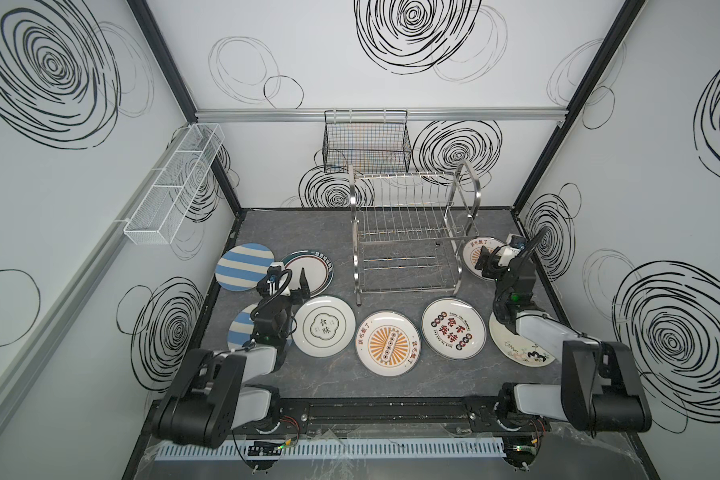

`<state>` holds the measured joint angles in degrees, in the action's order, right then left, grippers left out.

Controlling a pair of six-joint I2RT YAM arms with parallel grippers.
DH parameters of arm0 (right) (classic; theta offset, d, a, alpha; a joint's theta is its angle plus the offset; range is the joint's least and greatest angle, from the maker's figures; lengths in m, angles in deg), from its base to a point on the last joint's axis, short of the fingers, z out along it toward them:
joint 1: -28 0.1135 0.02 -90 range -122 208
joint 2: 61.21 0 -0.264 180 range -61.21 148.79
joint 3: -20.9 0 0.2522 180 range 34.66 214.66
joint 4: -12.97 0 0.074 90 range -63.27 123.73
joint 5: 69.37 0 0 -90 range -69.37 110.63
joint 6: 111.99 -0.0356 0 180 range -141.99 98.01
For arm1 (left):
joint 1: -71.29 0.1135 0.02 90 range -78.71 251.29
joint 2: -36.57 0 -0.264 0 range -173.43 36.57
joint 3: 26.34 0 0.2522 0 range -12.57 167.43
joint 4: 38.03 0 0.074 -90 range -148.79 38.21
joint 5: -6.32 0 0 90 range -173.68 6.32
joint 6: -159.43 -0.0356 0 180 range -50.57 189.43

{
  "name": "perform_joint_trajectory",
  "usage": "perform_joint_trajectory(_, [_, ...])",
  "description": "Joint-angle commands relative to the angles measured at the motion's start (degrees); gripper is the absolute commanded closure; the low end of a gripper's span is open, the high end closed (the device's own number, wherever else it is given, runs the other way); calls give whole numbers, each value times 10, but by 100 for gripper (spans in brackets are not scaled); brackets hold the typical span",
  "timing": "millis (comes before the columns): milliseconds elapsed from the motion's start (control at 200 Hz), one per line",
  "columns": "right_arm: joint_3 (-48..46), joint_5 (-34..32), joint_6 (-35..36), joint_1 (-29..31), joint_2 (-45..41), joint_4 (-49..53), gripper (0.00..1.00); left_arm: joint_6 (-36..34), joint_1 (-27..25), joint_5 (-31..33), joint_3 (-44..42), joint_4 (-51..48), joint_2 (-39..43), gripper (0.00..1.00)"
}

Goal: Load the plates into the dish rack
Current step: 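Move both grippers down to the orange sunburst plate's edges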

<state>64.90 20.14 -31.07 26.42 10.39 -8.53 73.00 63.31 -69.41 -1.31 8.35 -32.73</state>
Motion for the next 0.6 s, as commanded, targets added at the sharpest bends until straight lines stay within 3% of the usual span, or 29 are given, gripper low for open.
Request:
perform_joint_trajectory(0, [16, 91, -57, 7, -56, 185, 7, 42, -40, 155, 61, -186, 67, 4])
perform_joint_trajectory(85, [19, 133, -84, 23, -97, 270, 7, 67, -95, 218, 80, -261, 108, 4])
perform_joint_trajectory(160, [22, 134, -85, 53, -126, 337, 7, 107, -121, 209, 97, -325, 144, 4])
perform_joint_trajectory(315, [50, 135, -95, 142, -151, 456, 9, 205, -123, 39, 165, -493, 184, 4])
perform_joint_trajectory(430, [46, 194, -126, 198, -161, 501, 11, 251, -147, -69, 171, -581, 192, 4])
perform_joint_trajectory(595, [14, 259, -207, 282, -177, 516, 15, 284, -207, -133, 144, -621, 210, 4])
